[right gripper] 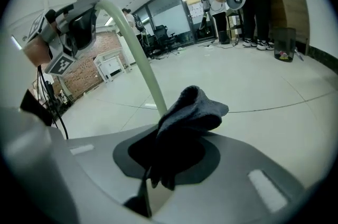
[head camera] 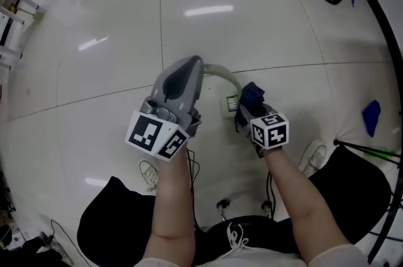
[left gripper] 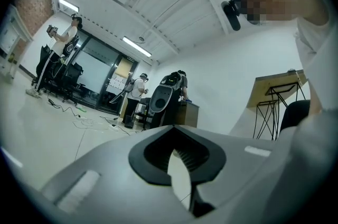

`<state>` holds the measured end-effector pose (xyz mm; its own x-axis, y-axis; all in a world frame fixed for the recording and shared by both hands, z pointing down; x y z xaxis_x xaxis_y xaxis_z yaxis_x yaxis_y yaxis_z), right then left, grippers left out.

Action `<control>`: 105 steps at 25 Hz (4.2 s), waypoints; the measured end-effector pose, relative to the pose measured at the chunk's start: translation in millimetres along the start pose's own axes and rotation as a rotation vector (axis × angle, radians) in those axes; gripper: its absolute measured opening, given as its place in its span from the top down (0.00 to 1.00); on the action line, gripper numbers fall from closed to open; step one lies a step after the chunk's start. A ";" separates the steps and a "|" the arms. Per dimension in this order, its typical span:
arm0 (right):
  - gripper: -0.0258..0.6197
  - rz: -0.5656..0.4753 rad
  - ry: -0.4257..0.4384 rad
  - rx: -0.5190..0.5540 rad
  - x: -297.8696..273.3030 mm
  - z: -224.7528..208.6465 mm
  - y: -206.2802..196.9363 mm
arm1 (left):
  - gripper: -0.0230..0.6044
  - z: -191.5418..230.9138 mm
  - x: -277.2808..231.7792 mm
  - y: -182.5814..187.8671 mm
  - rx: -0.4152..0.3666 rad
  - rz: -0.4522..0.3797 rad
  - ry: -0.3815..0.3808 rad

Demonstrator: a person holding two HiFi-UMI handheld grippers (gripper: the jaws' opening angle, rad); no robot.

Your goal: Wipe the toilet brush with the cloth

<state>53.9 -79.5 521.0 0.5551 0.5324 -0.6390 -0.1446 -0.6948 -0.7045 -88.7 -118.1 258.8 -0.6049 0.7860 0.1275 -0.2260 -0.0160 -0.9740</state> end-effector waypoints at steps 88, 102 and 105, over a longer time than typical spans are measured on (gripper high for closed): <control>0.84 -0.436 -0.188 0.112 207.8 18.7 85.4 | 0.95 -85.4 112.9 -10.6 -0.020 -0.001 0.345; 0.85 -0.451 -0.122 0.184 223.0 62.6 68.4 | 0.95 -125.7 109.5 -10.8 -0.159 0.081 0.304; 0.85 -0.447 -0.127 0.148 224.9 56.9 65.7 | 0.95 -127.0 109.9 -8.9 -0.162 0.077 0.297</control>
<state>122.7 22.2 313.4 0.4862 0.8244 -0.2897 -0.0347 -0.3131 -0.9491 -56.2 46.9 257.6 -0.3610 0.9324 0.0155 -0.0497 -0.0026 -0.9988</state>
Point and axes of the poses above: the fingertips, and each gripper's own axes: x backward along the fingers, z to its left, y out of its top, the point moved 2 cm from there along x, backward along the fingers
